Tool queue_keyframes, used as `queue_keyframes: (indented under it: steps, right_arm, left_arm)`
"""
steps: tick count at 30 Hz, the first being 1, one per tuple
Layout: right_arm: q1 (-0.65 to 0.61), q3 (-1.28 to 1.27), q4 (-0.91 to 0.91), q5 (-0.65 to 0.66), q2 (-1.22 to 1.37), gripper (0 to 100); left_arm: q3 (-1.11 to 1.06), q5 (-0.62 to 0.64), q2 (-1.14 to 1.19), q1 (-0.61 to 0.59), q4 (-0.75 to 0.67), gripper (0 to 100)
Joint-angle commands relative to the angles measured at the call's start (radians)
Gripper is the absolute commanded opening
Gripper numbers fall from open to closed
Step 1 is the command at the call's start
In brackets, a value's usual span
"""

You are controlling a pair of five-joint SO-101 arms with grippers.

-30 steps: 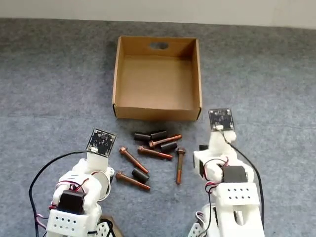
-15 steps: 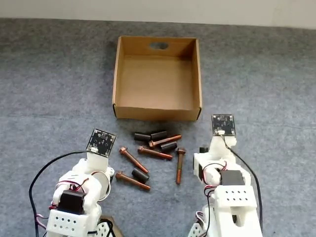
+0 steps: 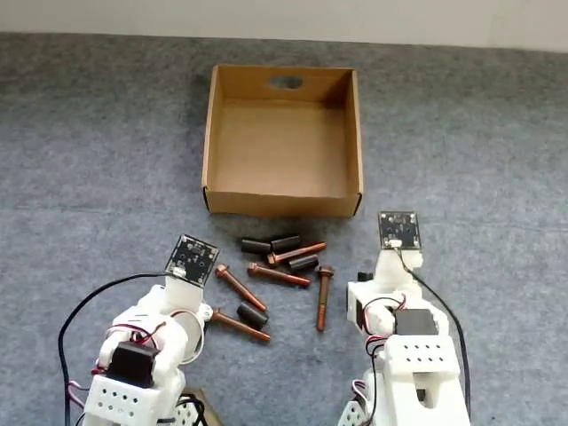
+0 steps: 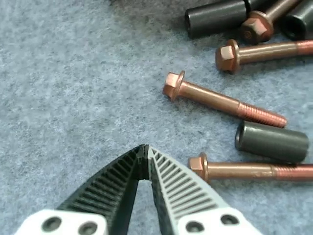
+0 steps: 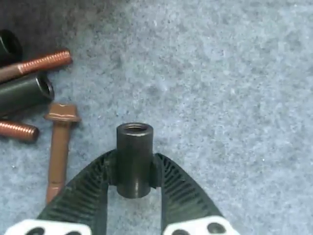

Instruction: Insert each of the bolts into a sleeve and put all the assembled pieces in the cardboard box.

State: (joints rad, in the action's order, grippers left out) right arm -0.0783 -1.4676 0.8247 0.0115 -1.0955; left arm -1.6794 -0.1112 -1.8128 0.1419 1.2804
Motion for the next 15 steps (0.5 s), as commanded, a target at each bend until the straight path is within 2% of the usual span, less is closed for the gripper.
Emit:
queue_keyframes:
  steps: [1,5,6,7,11,12,15]
  right_arm:
    - [0.010,0.004,-0.015,-0.005,-0.015,0.5]
    - [0.010,0.002,-0.015,-0.003,-0.015,0.5]
    - [0.010,0.002,-0.015,-0.003,-0.015,0.5]
    - [0.010,0.002,-0.024,-0.003,-0.015,0.5]
    - [0.010,0.001,-0.067,-0.003,-0.012,0.5]
    - [0.010,0.001,-0.067,-0.003,-0.012,0.5]
    - [0.010,0.001,-0.068,-0.003,-0.013,0.5]
  left_arm:
    - [-0.010,-0.003,-0.008,-0.079,-0.015,1]
    - [-0.001,-0.008,-0.008,-0.291,-0.095,1]
    - [0.001,-0.043,-0.008,-0.323,-0.109,1]
    - [0.005,-0.117,-0.008,-0.348,-0.114,1]
    - [-0.001,-0.551,-0.008,-0.400,-0.140,1]
    - [0.002,-0.585,-0.008,-0.401,-0.147,1]
    - [0.045,-0.512,-0.008,-0.406,-0.172,1]
